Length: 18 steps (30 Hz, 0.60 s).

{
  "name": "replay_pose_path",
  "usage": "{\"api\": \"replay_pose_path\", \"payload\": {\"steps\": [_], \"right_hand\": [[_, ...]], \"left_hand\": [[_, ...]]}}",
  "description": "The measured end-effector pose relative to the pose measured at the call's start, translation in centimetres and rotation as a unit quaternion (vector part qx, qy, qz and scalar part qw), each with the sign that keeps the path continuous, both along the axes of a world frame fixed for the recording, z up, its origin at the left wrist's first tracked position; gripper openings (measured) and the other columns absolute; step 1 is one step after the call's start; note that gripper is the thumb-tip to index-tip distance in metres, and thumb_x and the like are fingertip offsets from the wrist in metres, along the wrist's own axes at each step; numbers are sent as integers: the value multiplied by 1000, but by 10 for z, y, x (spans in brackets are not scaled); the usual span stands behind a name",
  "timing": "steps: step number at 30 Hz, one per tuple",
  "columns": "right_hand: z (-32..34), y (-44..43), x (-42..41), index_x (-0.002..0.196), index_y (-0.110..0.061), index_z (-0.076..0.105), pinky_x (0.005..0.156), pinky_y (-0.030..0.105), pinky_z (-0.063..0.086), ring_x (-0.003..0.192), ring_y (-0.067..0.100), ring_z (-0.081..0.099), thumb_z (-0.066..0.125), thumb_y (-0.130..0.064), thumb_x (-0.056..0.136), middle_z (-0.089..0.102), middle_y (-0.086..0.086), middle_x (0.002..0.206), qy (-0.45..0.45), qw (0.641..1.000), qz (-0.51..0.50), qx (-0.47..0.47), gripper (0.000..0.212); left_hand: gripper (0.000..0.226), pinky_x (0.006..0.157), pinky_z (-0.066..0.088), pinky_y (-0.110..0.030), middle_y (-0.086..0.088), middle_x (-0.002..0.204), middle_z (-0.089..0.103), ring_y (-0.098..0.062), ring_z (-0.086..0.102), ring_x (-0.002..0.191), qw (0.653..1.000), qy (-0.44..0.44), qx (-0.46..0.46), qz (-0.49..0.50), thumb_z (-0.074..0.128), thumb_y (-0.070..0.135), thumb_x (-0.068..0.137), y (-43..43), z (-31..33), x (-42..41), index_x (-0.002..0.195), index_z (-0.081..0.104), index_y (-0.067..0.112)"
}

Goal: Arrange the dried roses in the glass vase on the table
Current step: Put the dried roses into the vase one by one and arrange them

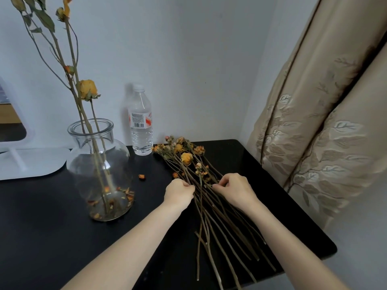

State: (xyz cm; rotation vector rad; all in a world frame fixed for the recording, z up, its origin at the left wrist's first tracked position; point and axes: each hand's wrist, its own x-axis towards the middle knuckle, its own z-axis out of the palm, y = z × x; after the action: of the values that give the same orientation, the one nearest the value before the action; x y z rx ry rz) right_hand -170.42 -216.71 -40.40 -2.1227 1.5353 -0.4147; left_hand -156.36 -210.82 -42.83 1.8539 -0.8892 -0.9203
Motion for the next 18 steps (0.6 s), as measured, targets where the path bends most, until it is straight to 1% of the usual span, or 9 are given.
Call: {"api": "replay_pose_path", "payload": {"steps": [3, 5, 9, 12, 14, 18], "right_hand": [[0, -2, -1, 82, -22, 62, 64, 26, 51, 68, 9, 58, 63, -35, 87, 60, -4, 72, -25, 1000, -3, -1, 13], [1, -3, -3, 81, -23, 62, 59, 23, 46, 65, 8, 57, 62, -34, 87, 59, -5, 69, -40, 999, -3, -11, 12], [6, -3, -8, 77, -26, 62, 52, 18, 39, 59, 5, 56, 61, -33, 88, 59, -7, 63, -83, 996, -1, -26, 13], [11, -4, -9, 79, -24, 65, 52, 18, 39, 60, 6, 57, 59, -32, 89, 61, -5, 64, -101, 995, -2, -18, 14], [13, -5, -10, 81, -20, 68, 53, 18, 39, 62, 6, 57, 58, -31, 90, 62, -4, 65, -107, 994, -5, -13, 17], [15, -5, -13, 77, -19, 67, 52, 18, 38, 60, 6, 55, 56, -30, 91, 60, -4, 63, -128, 991, -15, -26, 21]], "left_hand": [[20, 41, 33, -21, -5, 61, 48, -13, 39, 46, 998, 49, -22, 18, 47, 13, 94, 2, 7, -1, 76, 51, 6], [16, 39, 33, -19, -4, 62, 48, -12, 39, 46, 997, 65, -39, 20, 46, 13, 95, 5, 12, -3, 81, 49, 7], [19, 41, 32, -20, -4, 61, 46, -12, 38, 47, 995, 70, -70, 17, 44, 12, 96, 10, 23, -3, 77, 46, 8], [16, 42, 31, -20, -4, 62, 44, -11, 37, 49, 993, 80, -85, 18, 43, 11, 97, 14, 29, -1, 81, 46, 7], [17, 43, 31, -20, -4, 63, 44, -12, 36, 49, 993, 81, -86, 16, 43, 12, 97, 16, 31, -1, 80, 45, 8], [15, 43, 32, -21, -3, 62, 44, -12, 37, 50, 993, 82, -87, 8, 44, 12, 96, 19, 30, 0, 82, 46, 8]]}}
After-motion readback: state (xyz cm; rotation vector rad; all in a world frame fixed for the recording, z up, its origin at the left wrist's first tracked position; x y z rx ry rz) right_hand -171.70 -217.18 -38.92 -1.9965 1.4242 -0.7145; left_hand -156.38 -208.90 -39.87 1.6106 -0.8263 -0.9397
